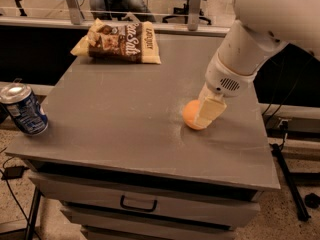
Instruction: Move orange near brown chip bag
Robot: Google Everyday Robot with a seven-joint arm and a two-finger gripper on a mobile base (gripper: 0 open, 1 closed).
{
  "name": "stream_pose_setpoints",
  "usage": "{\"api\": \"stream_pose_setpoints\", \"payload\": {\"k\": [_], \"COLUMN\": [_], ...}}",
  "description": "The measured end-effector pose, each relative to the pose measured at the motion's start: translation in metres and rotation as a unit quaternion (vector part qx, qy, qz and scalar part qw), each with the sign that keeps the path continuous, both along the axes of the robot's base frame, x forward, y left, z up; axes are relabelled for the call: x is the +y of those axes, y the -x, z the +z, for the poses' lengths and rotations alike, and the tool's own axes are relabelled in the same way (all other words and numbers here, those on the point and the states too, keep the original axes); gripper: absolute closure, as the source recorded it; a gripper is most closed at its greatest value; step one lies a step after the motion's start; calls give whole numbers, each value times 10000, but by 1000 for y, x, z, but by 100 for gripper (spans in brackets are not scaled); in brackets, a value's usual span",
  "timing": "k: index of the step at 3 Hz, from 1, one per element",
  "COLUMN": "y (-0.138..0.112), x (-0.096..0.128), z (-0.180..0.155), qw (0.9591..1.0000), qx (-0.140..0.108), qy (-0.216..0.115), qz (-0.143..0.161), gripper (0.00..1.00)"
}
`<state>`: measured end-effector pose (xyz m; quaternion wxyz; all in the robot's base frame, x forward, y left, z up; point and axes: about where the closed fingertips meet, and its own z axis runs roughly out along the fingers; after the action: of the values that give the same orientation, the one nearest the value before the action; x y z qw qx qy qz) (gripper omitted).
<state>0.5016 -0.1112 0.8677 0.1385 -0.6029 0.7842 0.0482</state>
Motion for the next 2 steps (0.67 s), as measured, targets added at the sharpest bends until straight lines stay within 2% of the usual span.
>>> {"api": "stream_pose_setpoints", "payload": {"k": [1, 2], "y": [7, 2], "x": [-1, -2], "z": [0, 9], "qw": [10000, 9995], "qx": [-50, -285], "qy": [0, 41], "qz": [-39, -85], "gripper": [100, 100]}}
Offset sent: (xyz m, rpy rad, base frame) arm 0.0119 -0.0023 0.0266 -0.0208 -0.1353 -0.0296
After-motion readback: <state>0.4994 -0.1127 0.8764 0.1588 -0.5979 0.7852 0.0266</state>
